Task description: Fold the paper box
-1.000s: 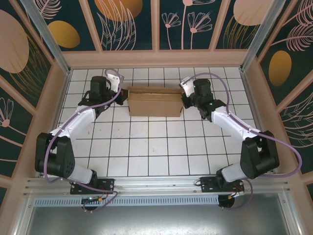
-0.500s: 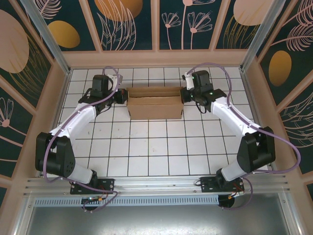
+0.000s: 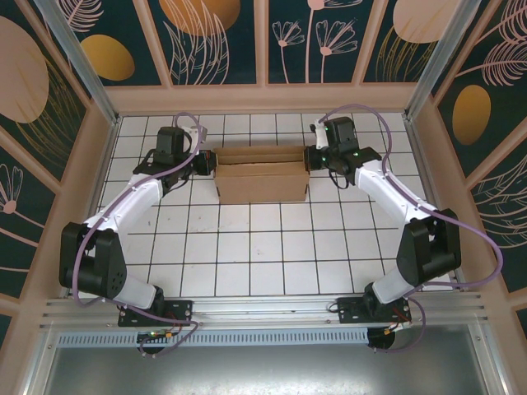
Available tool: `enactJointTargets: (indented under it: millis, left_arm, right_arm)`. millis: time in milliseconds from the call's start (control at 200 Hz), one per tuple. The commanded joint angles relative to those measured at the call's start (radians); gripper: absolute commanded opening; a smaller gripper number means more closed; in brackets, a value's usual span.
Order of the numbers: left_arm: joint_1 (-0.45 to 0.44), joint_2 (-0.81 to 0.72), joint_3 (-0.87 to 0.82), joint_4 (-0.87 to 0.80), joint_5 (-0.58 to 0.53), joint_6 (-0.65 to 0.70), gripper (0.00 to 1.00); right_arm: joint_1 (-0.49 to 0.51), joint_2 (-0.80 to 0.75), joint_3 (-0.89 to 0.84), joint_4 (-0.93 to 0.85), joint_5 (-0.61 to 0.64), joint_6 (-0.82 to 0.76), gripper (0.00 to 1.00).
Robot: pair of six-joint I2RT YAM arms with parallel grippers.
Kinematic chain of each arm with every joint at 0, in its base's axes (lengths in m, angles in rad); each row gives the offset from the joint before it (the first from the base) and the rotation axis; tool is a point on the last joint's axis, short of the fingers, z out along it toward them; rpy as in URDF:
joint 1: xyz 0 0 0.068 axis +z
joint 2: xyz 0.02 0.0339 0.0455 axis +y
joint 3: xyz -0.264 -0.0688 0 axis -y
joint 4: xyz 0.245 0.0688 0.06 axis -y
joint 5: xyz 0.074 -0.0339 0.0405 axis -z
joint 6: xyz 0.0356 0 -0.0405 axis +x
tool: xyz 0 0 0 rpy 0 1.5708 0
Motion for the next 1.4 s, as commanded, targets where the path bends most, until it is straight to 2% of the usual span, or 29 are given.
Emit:
enactJointTargets:
  millis: [0,616,1061,1221,1396]
  left_arm:
    - [-0.033,-0.013,-0.036,-0.022,0.038,-0.016,0.0]
    - [-0.052,-0.121,-0.102,-0.013,0.006,-0.009,0.0]
    - [-0.072,-0.151,-0.192,0.001,-0.029,-0.008,0.0]
    - [-0.124,-0.138,-0.218,0.016,-0.075,-0.015,0.0]
    - [-0.134,-0.148,-0.217,0.005,-0.133,0.0,0.0]
  right_arm:
    - [0.032,-0.007,-0.046,-0.04,-0.007,-0.004,0.0]
    - [0.084,-0.187,-0.24,0.104,0.126,-0.008,0.0]
    - [0.099,-0.18,-0.262,0.117,0.167,-0.035,0.0]
    - [0.131,-0.202,-0.294,0.148,0.23,-0.046,0.0]
    - [0.142,-0.219,-0.313,0.139,0.263,-0.07,0.0]
